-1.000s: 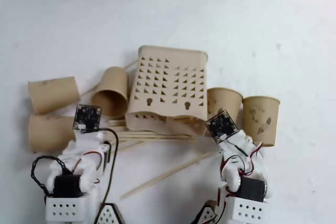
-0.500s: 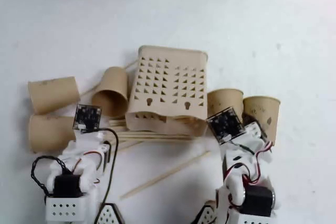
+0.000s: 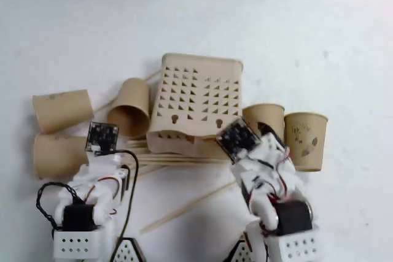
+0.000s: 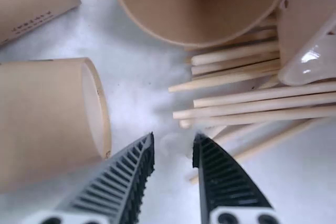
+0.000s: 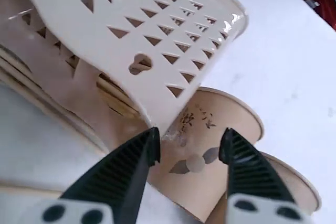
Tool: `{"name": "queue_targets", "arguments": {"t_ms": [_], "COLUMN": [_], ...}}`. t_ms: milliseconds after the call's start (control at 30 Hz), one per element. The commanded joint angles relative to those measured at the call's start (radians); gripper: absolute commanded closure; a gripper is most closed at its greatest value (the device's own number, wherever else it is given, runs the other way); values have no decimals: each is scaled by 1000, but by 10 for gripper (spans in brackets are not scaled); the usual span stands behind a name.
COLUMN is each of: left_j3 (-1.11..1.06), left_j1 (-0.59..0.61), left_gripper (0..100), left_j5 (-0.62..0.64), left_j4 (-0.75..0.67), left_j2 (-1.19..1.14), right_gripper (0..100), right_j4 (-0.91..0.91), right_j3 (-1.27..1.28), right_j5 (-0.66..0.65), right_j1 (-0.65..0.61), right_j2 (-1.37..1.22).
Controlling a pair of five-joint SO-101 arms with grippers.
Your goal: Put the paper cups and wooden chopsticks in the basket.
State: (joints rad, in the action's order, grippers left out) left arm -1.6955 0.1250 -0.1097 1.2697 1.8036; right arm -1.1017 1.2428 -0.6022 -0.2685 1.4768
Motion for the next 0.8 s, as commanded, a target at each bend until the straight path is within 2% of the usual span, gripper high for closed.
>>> {"name": "queue_targets", "arguments": {"t_ms": [0, 133, 233, 333, 567, 700, 767], "left_j3": [0, 0, 0, 0, 0, 0, 0], "left_j1": [8, 8, 8, 8, 8, 8, 8], "left_gripper": [865, 865, 865, 865, 865, 865, 865], "left_j5": [-5, -5, -5, -5, -5, -5, -5], "left_j4": [5, 5, 5, 5, 5, 5, 5], "left_j2": [-2, -2, -2, -2, -2, -2, -2], "right_gripper": [734, 637, 625, 625, 625, 625, 625], "right_j4": [56, 47, 13, 8, 220, 392, 455], "right_j3": [-120, -173, -175, -172, -63, 43, 80], "right_j5": [9, -8, -98, -110, -115, -216, -226], "right_j1": [-45, -110, -145, -150, -148, -142, -139], "right_j2": [-182, -328, -363, -338, -329, -329, -321]}}
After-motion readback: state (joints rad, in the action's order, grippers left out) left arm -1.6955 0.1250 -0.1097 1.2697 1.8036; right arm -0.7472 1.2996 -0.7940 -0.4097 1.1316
